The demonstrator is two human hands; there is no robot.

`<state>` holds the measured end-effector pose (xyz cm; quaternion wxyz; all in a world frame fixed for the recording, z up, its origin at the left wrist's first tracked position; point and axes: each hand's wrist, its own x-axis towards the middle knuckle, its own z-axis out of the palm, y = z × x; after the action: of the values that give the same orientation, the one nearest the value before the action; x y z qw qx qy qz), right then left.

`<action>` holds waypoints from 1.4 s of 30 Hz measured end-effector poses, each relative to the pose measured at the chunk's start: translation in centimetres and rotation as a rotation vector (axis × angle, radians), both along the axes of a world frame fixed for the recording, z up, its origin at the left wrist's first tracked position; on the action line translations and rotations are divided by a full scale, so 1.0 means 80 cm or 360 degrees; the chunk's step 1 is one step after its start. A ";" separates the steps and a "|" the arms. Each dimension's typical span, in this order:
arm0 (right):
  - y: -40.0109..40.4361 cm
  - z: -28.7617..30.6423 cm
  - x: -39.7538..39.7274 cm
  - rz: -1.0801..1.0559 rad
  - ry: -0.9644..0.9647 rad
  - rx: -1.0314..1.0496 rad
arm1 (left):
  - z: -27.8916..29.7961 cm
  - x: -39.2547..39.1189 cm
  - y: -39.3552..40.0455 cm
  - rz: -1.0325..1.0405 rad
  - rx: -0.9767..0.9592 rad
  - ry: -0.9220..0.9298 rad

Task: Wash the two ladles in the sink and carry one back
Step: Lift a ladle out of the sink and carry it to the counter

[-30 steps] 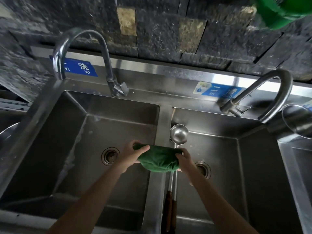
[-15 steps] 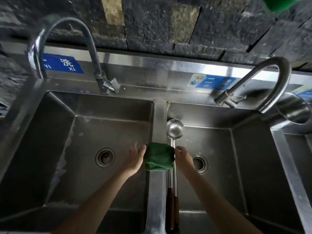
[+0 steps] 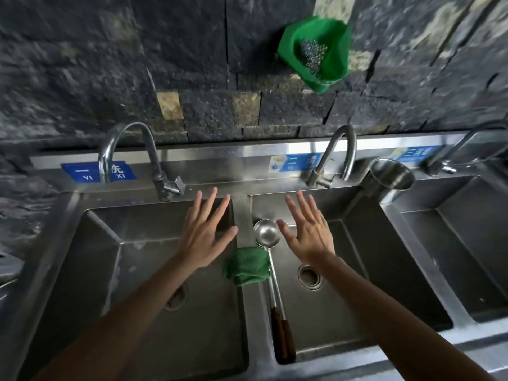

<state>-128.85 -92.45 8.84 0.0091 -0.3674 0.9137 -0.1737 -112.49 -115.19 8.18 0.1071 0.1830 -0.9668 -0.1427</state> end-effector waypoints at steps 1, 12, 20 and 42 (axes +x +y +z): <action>0.002 0.013 0.003 -0.0010 0.0059 -0.0014 | 0.012 0.001 0.000 -0.0019 -0.0045 0.0014; 0.054 0.171 0.019 -0.0113 0.0599 -0.0209 | 0.170 0.018 0.044 -0.0011 -0.0332 0.0315; 0.118 0.258 0.034 -0.0103 0.0759 -0.0409 | 0.258 0.040 0.112 0.0068 -0.0514 0.0422; 0.179 0.245 0.065 -0.0068 0.0575 -0.0303 | 0.250 0.070 0.191 0.0118 -0.0451 0.0350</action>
<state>-123.64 -78.10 28.48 -0.1935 -0.3722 0.8875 -0.1908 -106.87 -99.88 28.20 0.2421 0.1850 -0.9522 -0.0203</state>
